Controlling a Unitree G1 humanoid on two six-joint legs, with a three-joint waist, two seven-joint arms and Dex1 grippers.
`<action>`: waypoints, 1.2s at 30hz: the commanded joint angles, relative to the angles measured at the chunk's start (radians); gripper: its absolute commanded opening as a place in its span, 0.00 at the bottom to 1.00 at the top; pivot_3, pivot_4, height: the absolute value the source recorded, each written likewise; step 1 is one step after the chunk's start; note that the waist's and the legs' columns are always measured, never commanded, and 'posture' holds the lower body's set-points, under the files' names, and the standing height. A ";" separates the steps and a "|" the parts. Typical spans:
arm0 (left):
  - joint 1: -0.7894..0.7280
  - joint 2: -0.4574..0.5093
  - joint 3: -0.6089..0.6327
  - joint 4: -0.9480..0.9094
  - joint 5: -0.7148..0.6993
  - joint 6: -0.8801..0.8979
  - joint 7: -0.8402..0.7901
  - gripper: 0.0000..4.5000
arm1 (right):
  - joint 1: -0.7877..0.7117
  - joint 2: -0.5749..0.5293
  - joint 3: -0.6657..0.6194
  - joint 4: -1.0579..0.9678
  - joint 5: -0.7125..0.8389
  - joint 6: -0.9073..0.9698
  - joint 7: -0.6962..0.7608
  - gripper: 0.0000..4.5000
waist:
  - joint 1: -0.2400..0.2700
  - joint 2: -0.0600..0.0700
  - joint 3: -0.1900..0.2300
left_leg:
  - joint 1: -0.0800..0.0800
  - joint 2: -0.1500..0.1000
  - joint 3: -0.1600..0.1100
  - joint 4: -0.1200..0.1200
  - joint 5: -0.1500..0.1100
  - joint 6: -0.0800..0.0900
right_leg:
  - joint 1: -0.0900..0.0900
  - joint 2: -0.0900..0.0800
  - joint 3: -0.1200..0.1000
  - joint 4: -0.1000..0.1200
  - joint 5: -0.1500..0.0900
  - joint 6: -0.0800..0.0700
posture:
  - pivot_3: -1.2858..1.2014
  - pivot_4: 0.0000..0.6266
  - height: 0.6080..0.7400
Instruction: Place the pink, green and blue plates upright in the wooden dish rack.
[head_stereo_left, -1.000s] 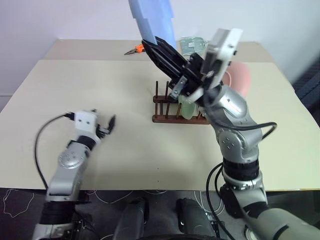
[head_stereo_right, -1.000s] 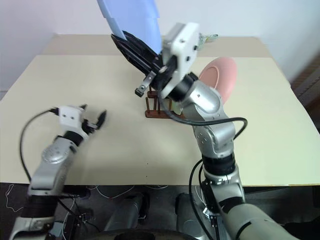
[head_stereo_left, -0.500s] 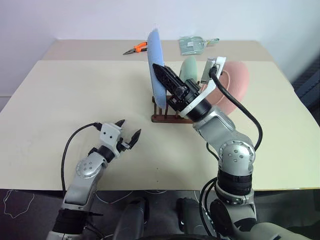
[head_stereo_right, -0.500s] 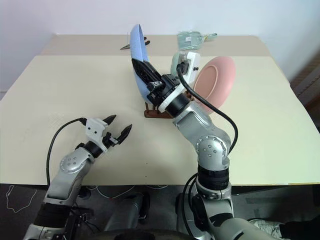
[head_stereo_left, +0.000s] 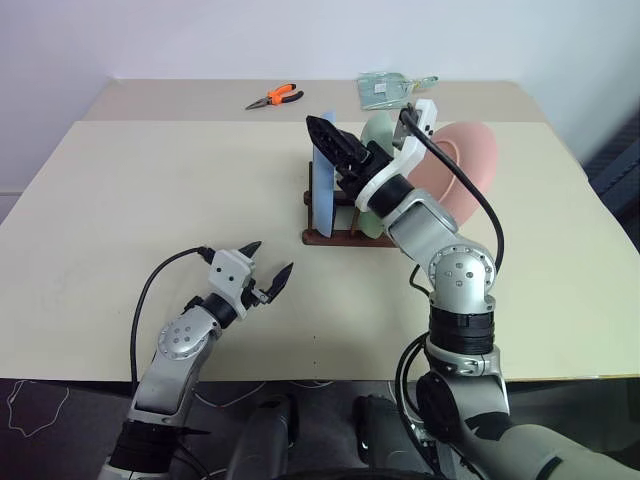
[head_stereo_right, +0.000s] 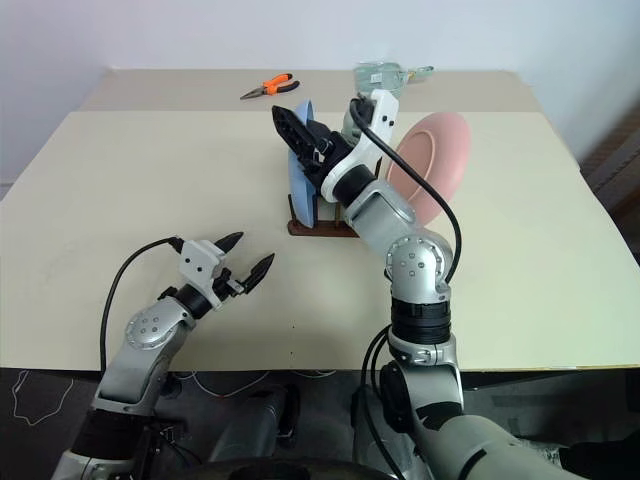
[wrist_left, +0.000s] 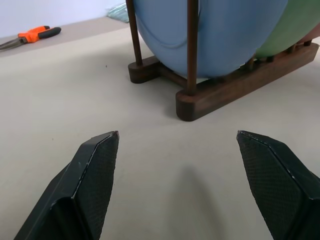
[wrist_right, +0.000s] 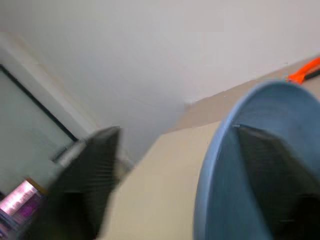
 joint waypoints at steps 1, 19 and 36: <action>0.006 -0.004 -0.007 -0.043 0.010 -0.006 -0.004 0.86 | -0.045 -0.037 0.056 -0.064 -0.084 -0.040 0.057 0.97 | 0.000 0.000 0.000 | 0.000 0.000 0.000 0.000 0.000 0.000 | 0.000 0.000 0.000 0.000 0.000 0.000 | 0.52 0.24 0.98; -0.003 -0.004 -0.017 -0.030 0.035 -0.016 -0.020 0.86 | -0.124 -0.499 -0.019 -0.001 -0.523 -0.312 0.290 0.97 | 0.012 0.001 0.001 | -0.001 -0.001 0.000 0.002 0.000 0.000 | 0.002 0.000 -0.002 -0.002 0.000 0.000 | 0.52 0.24 0.98; -0.060 -0.006 -0.050 0.047 0.046 -0.045 -0.088 0.86 | 0.347 -0.881 -0.083 -0.025 -0.762 -0.414 0.492 0.11 | 0.006 0.009 0.002 | 0.000 0.001 0.002 0.006 -0.002 0.004 | 0.009 0.000 0.000 -0.010 -0.002 -0.003 | 0.52 0.24 0.98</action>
